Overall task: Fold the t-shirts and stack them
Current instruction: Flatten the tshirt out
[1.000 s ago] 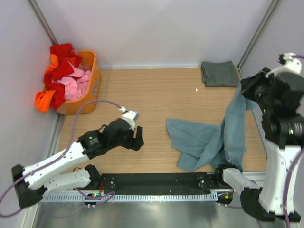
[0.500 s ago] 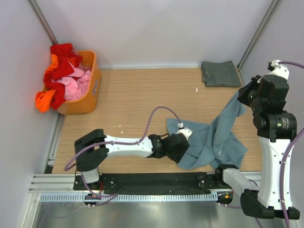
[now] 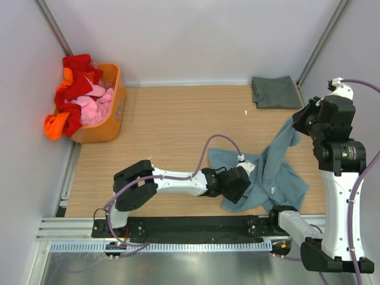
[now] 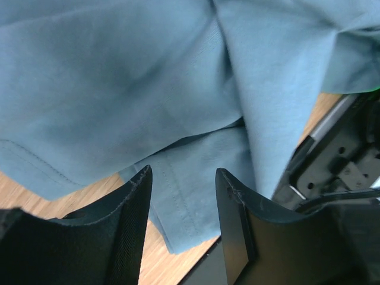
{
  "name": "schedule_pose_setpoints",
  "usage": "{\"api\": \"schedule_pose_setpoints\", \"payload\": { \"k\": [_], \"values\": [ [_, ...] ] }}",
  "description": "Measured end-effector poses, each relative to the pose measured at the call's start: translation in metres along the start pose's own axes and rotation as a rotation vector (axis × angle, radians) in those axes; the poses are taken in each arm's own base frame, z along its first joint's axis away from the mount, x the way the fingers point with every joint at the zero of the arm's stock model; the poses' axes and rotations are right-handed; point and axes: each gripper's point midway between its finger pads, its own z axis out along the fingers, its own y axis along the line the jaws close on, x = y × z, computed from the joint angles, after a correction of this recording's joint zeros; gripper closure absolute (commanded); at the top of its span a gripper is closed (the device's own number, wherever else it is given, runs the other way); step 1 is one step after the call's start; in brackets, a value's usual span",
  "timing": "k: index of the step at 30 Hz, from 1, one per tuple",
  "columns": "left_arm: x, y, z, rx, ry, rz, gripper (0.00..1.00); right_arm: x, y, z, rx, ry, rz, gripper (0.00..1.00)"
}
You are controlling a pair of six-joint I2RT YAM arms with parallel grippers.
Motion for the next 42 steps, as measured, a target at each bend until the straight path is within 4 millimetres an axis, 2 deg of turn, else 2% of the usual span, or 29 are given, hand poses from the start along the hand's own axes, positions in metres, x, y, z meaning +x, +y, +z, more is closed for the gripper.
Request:
{"api": "schedule_pose_setpoints", "payload": {
  "k": [4,9,14,19,22,25,30,33,34,42],
  "values": [
    [0.011,0.005,0.008,-0.018,0.03,0.004,0.54,0.0,0.001,-0.001,-0.005,-0.002,0.0,0.99],
    [0.013,0.007,0.008,-0.025,0.036,0.003,0.55,-0.001,0.001,-0.002,-0.009,-0.004,0.001,0.99],
    [0.014,0.007,0.008,-0.048,0.03,0.012,0.42,-0.001,0.002,-0.004,-0.012,-0.007,0.001,0.99],
    [0.023,0.009,0.005,-0.098,0.037,0.046,0.4,0.0,0.003,-0.004,-0.019,-0.005,0.004,0.99],
    [0.026,0.01,0.005,-0.118,0.045,0.057,0.43,0.001,0.003,-0.003,-0.021,0.0,0.004,0.99],
    [0.027,0.011,0.006,-0.124,0.051,0.06,0.5,0.003,0.002,-0.002,-0.019,0.004,0.003,0.99],
    [0.03,0.011,0.01,-0.13,0.057,0.063,0.7,0.004,0.002,-0.001,-0.018,0.007,0.003,0.99],
    [0.029,0.008,0.012,-0.127,0.055,0.064,0.9,0.006,0.002,0.001,-0.017,0.013,0.003,0.99],
    [0.029,0.007,0.012,-0.125,0.055,0.067,1.0,0.007,0.001,0.002,-0.016,0.016,0.003,0.99],
    [0.024,0.008,0.008,-0.156,0.048,0.079,1.0,0.009,0.002,0.002,-0.019,0.021,0.003,0.99]
  ]
}}
